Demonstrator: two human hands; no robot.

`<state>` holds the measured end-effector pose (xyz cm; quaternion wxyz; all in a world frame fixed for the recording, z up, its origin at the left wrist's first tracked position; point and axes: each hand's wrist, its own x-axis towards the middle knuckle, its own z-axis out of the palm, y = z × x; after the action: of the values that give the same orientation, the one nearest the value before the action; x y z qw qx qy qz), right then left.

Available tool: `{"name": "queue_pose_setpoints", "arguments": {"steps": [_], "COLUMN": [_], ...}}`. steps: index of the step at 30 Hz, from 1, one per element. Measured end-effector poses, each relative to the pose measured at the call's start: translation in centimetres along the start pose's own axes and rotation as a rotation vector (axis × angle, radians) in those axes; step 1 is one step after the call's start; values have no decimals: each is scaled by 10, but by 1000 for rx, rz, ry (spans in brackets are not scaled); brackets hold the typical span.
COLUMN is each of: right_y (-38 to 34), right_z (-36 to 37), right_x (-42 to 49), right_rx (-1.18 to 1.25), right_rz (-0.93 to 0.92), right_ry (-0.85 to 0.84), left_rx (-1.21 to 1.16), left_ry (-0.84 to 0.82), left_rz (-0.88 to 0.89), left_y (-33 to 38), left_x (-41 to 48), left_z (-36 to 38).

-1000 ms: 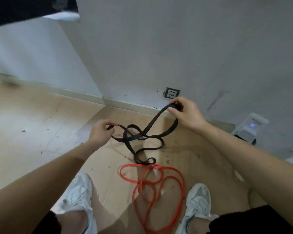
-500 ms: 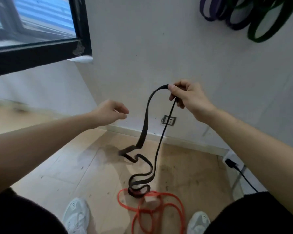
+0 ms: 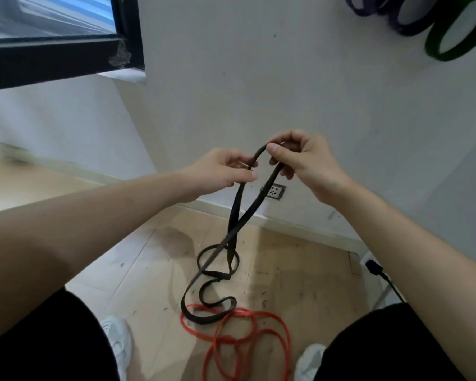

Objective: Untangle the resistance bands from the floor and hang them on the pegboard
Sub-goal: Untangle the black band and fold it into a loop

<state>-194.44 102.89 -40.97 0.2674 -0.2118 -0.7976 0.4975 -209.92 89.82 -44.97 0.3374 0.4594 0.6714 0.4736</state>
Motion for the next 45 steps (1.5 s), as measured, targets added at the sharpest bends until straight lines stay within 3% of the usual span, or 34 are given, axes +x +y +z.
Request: {"name": "queue_pose_setpoints", "arguments": {"steps": [6, 13, 15, 21, 27, 32, 36, 41, 45], "right_y": [-2, 17, 23, 32, 30, 50, 71, 93, 98], "right_z": [-16, -40, -50, -59, -41, 3, 37, 67, 86], "right_x": [2, -1, -2, -13, -10, -17, -19, -20, -9], "right_rx": [88, 62, 103, 26, -3, -123, -195, -159, -81], "right_rz": [-103, 3, 83, 191, 164, 262, 263, 319, 311], "right_ry": [124, 193, 128, -278, -349, -535, -496, -563, -452], "left_rx": [-24, -98, -102, -113, -309, -563, -666, -750, -818], "left_ry": [-14, 102, 161, 190, 217, 242, 233, 264, 262], "left_rz": [68, 127, 138, 189, 248, 322, 363, 356, 386], "left_y": [1, 6, 11, 28, 53, 79, 91, 98, 110], "left_x": [12, 27, 31, 32, 28, 21, 16, 10, 4], "left_z": [10, 14, 8, -6, -9, -18, -26, -38, -53]}}
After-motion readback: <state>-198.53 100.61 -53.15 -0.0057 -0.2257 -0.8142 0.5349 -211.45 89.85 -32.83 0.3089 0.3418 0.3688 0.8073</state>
